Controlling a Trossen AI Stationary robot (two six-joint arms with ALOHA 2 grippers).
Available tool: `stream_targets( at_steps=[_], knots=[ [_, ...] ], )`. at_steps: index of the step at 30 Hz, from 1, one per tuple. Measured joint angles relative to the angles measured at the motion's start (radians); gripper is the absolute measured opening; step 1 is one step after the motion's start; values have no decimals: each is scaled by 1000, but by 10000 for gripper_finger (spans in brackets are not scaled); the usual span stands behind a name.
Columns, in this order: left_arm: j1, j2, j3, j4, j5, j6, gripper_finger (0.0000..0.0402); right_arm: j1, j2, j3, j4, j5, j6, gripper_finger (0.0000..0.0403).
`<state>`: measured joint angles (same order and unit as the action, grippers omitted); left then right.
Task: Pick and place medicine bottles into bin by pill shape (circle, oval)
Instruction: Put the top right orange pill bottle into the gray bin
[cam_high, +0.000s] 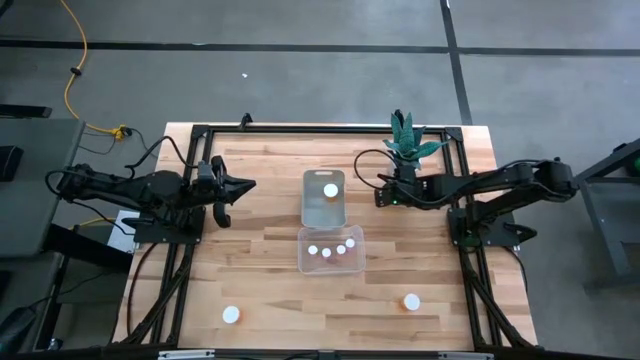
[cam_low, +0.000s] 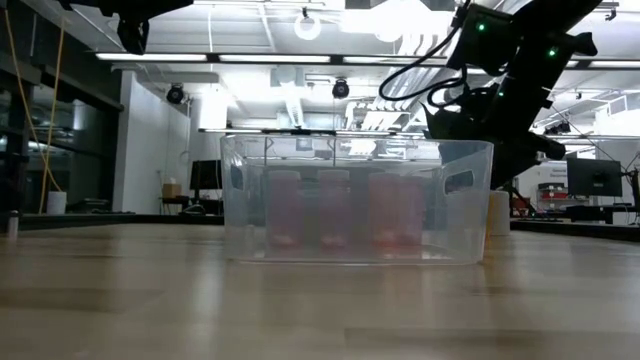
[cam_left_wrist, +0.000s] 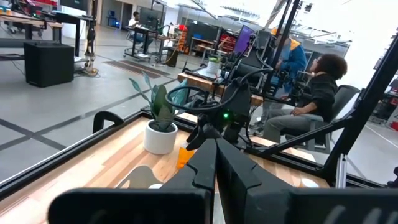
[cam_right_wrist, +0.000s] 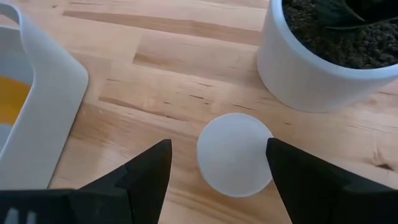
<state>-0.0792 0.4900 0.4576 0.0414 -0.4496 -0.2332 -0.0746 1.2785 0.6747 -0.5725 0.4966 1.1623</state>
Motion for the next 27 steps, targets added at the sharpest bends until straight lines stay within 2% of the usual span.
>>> stream_targets(
  at_steps=[11,20,27],
  knots=[
    [0,0,0,0,0,0,0,0,-2,-1,38,-21,-52,257],
    [0,0,0,0,0,0,0,0,-2,88,-38,-16,-146,257],
    [0,0,0,0,0,0,0,3,-2,96,-53,-67,-89,257]
  ],
)
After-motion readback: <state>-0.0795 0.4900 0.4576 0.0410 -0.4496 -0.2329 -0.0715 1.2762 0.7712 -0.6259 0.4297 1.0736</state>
